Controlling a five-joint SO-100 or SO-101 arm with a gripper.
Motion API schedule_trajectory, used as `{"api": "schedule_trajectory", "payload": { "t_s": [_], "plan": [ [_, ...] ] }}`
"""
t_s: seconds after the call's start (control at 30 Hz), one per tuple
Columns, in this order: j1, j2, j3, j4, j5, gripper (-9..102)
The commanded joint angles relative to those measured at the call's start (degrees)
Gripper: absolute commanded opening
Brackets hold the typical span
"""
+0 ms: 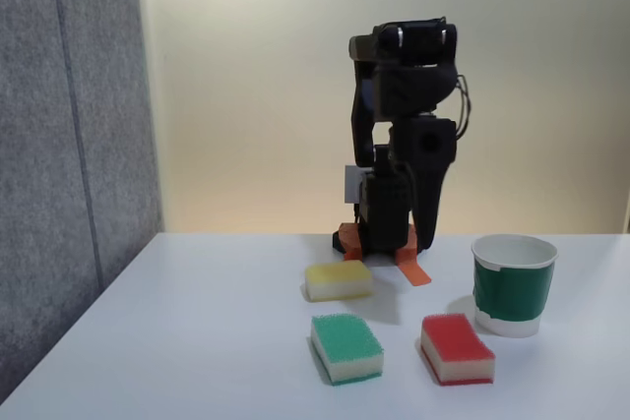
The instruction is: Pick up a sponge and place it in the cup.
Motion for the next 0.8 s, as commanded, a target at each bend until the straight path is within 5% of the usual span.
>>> {"api": "schedule_trajectory", "payload": {
  "t_s": [0.0,0.27,0.77],
  "plan": [
    [1.32,-3.96,-8.61,3.96,-2.99,0],
    [2.55,-17.23,-25.31,11.16,-7.82,0],
    [-1.85,-36.12,-43.68,11.78,-9.14,0]
  ]
}}
